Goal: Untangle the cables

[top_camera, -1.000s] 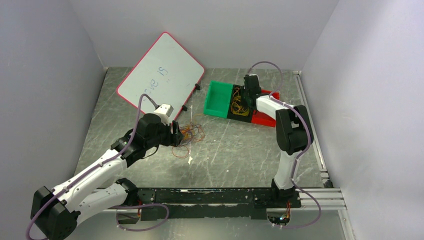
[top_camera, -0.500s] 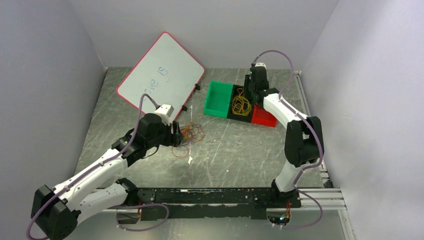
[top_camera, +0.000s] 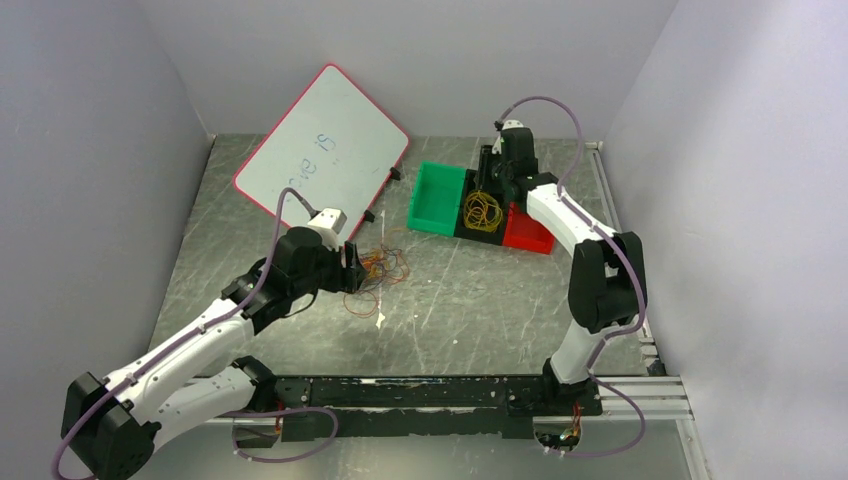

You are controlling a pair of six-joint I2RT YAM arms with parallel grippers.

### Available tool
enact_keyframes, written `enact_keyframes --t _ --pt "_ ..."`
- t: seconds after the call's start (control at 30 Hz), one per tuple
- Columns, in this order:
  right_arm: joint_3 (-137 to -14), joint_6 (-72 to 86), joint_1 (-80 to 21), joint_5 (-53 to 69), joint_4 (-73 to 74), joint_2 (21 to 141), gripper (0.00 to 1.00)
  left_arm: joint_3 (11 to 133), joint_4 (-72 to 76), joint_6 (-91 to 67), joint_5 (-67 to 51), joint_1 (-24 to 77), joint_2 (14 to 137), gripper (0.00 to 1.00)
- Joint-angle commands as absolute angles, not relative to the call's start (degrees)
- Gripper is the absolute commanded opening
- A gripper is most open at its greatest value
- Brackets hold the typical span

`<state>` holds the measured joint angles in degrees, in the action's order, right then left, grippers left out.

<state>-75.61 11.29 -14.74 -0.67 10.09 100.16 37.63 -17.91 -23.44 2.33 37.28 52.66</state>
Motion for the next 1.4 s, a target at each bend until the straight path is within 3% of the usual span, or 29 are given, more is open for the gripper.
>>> enact_keyframes --t 0.0,0.33,0.67,0.87,1.2,1.27,1.37 --pt "-78.0 11.4 -14.9 2.0 8.8 102.5 0.39 37.3 -18.7 -24.0 2.6 37.0 51.4 0.68" --pt "-81.1 10.2 -15.0 -5.0 12.4 108.2 0.33 36.9 -19.1 -24.1 2.9 37.1 51.0 0.68" --pt "-82.1 8.6 -15.0 -9.9 13.5 111.5 0.11 36.9 -19.1 -24.1 2.9 37.1 51.0 0.68" --pt "-82.8 7.3 -15.4 -11.8 15.1 113.6 0.05 36.8 -19.1 -24.0 2.9 37.1 51.1 0.68" --pt "-84.3 5.9 -16.2 -14.3 17.3 115.4 0.03 36.7 -19.1 -23.9 2.7 37.1 51.3 0.68" --pt "-84.4 5.9 -16.3 -13.9 17.3 114.6 0.06 36.8 -19.0 -23.9 2.7 37.0 51.3 0.68" --pt "-85.0 6.3 -16.3 -12.8 17.6 112.8 0.19 37.0 -18.9 -23.9 2.5 37.1 51.6 0.68"
